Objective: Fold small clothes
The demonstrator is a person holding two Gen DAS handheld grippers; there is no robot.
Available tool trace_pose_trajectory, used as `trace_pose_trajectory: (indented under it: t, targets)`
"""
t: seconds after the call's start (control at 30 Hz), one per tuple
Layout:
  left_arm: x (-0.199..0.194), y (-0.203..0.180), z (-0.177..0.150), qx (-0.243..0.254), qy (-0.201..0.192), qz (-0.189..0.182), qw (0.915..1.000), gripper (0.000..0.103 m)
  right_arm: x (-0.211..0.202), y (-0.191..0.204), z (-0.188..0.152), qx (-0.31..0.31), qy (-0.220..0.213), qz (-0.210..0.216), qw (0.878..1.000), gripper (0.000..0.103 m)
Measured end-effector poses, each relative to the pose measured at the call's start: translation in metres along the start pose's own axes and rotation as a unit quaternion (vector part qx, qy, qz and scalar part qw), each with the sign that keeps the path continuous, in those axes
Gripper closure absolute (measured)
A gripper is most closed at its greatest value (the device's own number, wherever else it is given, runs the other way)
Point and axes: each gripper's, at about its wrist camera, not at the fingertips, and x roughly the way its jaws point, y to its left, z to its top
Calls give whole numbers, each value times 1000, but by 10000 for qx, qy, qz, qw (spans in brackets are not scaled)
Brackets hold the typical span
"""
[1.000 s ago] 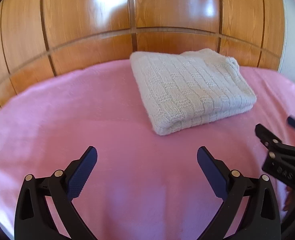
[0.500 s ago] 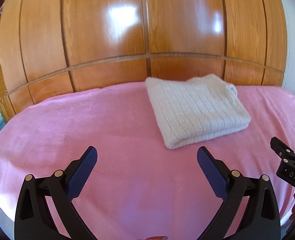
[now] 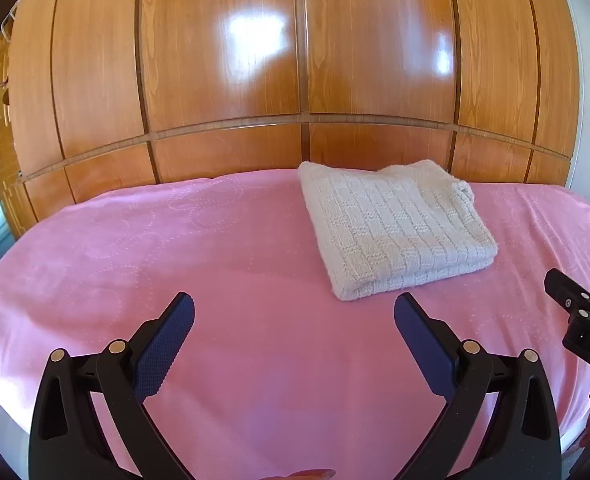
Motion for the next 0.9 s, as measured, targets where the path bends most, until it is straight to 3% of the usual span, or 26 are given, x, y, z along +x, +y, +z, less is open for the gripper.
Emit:
trace_pose_trajectory:
  t: [0.9]
  targets:
    - [-3,-8,-5,23,95,-119,9999,4,2,-2,-1,33,71,21,10000,2]
